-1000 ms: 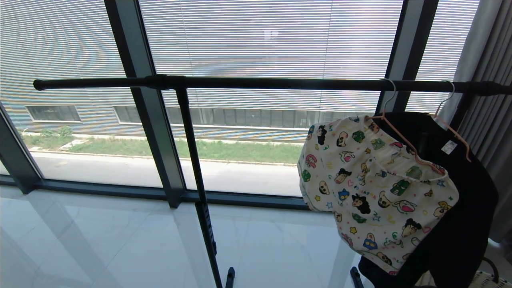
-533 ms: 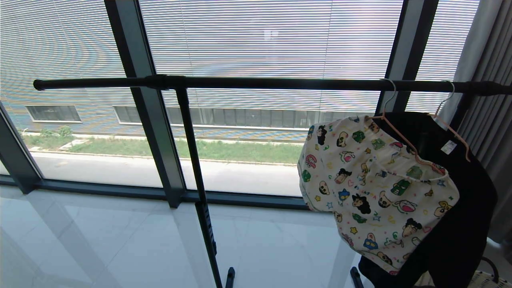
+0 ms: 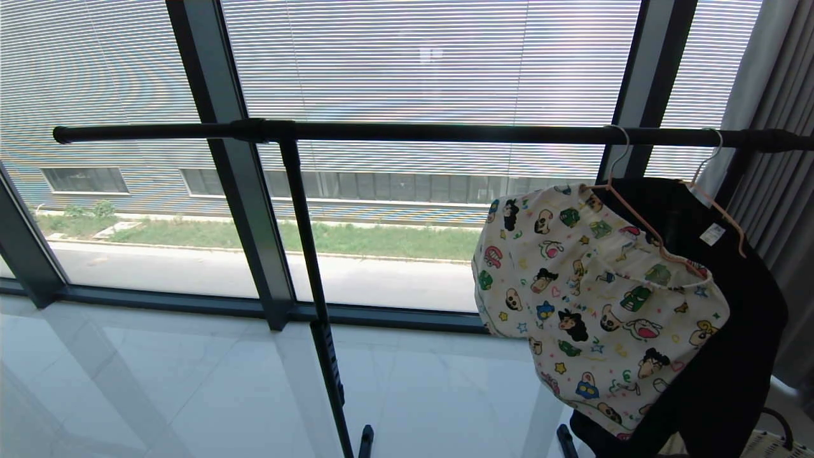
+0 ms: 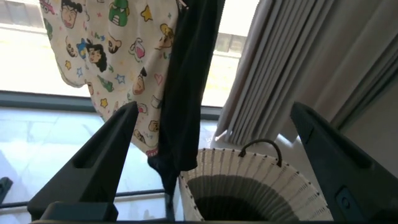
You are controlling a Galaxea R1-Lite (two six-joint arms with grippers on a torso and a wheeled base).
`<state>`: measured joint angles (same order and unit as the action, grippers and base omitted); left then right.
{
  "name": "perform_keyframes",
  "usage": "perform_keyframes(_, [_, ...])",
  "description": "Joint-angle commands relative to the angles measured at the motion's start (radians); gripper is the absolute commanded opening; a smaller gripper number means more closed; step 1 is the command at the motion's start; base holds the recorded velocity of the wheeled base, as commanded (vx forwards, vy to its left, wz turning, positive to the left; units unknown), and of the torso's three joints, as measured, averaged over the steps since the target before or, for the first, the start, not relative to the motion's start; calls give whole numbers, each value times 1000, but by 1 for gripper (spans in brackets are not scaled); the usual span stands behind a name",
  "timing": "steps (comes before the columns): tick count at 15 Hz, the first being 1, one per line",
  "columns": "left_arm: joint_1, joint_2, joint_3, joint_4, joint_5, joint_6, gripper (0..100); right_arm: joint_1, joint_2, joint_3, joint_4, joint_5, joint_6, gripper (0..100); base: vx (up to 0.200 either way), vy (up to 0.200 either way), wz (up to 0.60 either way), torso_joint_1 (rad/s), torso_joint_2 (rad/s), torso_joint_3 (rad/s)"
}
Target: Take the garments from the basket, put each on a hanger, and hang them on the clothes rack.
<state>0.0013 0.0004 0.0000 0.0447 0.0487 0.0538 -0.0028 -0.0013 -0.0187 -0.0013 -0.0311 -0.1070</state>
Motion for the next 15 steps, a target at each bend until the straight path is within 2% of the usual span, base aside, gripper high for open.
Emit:
perform_keyframes(1, [0,0,0,0,0,0,100,0,1,0,4,33,13,100,0,0,0,0,0,0])
perform_keyframes(3, [0,0,-2,0,0,0,100,1,1,0,4,31,67,100,0,0,0,0,0,0])
perform_keyframes(5, [0,0,-2,0,0,0,100,1,1,3,0,-6,67,100,0,0,0,0,0,0])
perform_keyframes(6, [0,0,0,0,0,0,100,1,1,5,-8,-105,44,100,0,0,0,0,0,0])
perform_keyframes(7, [0,0,0,0,0,0,100,1,1,6,-14,-110,47,100,0,0,0,0,0,0])
perform_keyframes(8, [0,0,0,0,0,0,100,1,1,5,-13,-104,53,100,0,0,0,0,0,0])
perform_keyframes(11, [0,0,0,0,0,0,100,1,1,5,-8,62,67,100,0,0,0,0,0,0])
perform_keyframes(13, [0,0,-2,0,0,0,100,1,1,6,-11,62,61,100,0,0,0,0,0,0])
perform_keyframes(14, [0,0,0,0,0,0,100,1,1,11,-16,23,63,100,0,0,0,0,0,0])
perform_keyframes(15, [0,0,0,0,2,0,100,1,1,19,-6,16,75,100,0,0,0,0,0,0])
